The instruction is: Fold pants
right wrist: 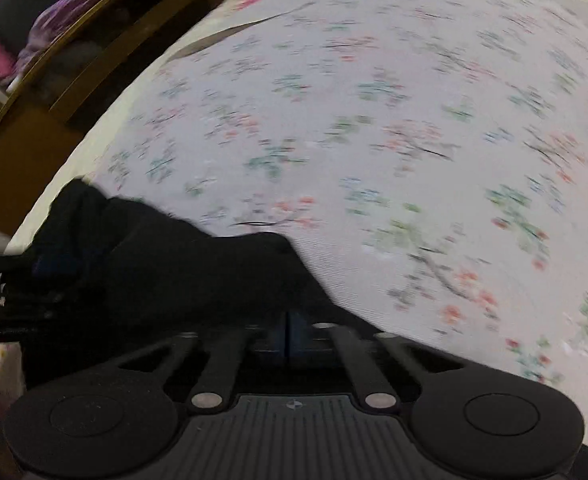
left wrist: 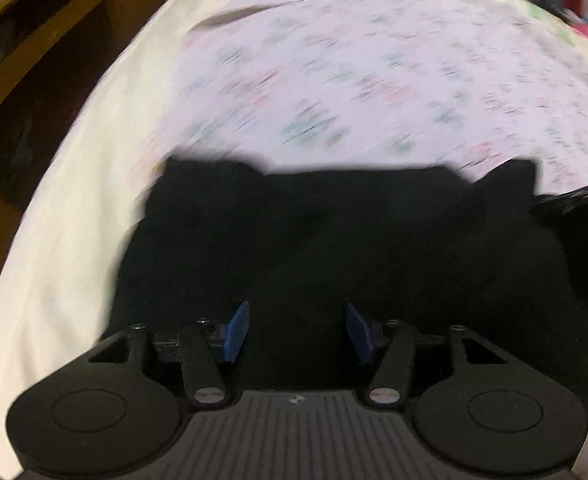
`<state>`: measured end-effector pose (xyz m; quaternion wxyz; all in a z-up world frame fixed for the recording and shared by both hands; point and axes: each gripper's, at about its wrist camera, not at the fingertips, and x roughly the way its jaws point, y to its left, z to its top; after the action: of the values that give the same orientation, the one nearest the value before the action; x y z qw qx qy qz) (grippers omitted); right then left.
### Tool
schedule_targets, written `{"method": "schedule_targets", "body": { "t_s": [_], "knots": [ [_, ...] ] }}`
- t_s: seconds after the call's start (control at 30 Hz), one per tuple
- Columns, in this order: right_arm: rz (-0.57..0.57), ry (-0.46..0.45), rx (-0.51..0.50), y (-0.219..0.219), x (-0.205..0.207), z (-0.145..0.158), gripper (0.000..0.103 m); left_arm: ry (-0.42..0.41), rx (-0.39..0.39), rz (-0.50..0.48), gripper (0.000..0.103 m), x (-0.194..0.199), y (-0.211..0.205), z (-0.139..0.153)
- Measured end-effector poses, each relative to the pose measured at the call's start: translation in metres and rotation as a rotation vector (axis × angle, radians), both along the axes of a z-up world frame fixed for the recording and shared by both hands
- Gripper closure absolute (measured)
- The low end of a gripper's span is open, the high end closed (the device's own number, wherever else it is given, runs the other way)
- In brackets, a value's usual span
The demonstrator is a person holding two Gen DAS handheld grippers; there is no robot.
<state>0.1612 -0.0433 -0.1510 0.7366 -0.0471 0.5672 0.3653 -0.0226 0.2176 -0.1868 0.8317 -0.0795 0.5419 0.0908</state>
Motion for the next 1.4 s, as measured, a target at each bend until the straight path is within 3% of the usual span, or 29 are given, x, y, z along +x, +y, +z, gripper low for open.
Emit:
{"method": "schedule_targets", "body": {
  "t_s": [0.1,0.17,0.23,0.33,0.43,0.53,0.6,0.7,0.8,0.9,1.0,1.17,1.27,1.33,1.4],
  "knots": [
    [-0.056,-0.019,-0.049,-0.003,-0.003,0.015,0.103,0.002,0.016,-0.028,0.041,-0.015,0.002,0.013],
    [-0.054,-0.095,-0.031,0.000,-0.019,0.036,0.092,-0.011,0.056,-0.058,0.041,-0.013,-0.008,0.023],
    [-0.036,-0.108,0.003,0.007,-0.031,0.048,0.092,-0.060,0.070,-0.094,0.040,-0.009,-0.020,0.030],
    [-0.043,-0.120,-0.037,0.011,-0.044,0.038,0.096,-0.080,0.037,-0.158,0.040,0.008,-0.036,0.027],
    [-0.121,-0.078,-0.140,-0.012,-0.040,0.016,0.103,-0.012,0.110,-0.206,0.040,0.011,-0.043,0.008],
    [-0.197,-0.088,-0.168,-0.045,-0.043,0.019,0.103,0.013,0.029,-0.140,0.040,0.000,-0.023,0.007],
    [-0.274,-0.086,-0.164,-0.061,-0.048,0.032,0.103,-0.002,0.029,-0.136,0.040,0.001,-0.024,0.014],
    [-0.280,-0.145,-0.123,-0.060,-0.063,0.047,0.092,-0.058,0.023,-0.227,0.040,0.013,-0.050,0.021],
    [-0.296,-0.134,-0.122,-0.072,-0.073,0.039,0.096,-0.070,-0.040,-0.323,0.040,0.027,-0.086,0.023],
    [-0.361,-0.106,-0.197,-0.107,-0.072,0.020,0.098,-0.009,0.012,-0.404,0.038,0.032,-0.122,0.008],
    [-0.433,-0.086,-0.262,-0.154,-0.072,0.010,0.099,0.046,0.061,-0.403,0.038,0.030,-0.138,-0.002],
    [-0.595,-0.101,-0.240,-0.245,-0.076,0.019,0.096,0.073,0.095,-0.381,0.038,0.043,-0.169,0.012],
    [-0.715,-0.096,-0.218,-0.301,-0.082,0.022,0.094,0.053,0.133,-0.427,0.037,0.050,-0.214,0.024],
    [-0.807,-0.104,-0.214,-0.344,-0.086,0.023,0.094,0.045,0.113,-0.481,0.037,0.059,-0.252,0.027],
    [-0.903,-0.110,-0.208,-0.381,-0.085,0.020,0.084,0.035,0.091,-0.541,0.037,0.068,-0.291,0.028]
  ]
}}
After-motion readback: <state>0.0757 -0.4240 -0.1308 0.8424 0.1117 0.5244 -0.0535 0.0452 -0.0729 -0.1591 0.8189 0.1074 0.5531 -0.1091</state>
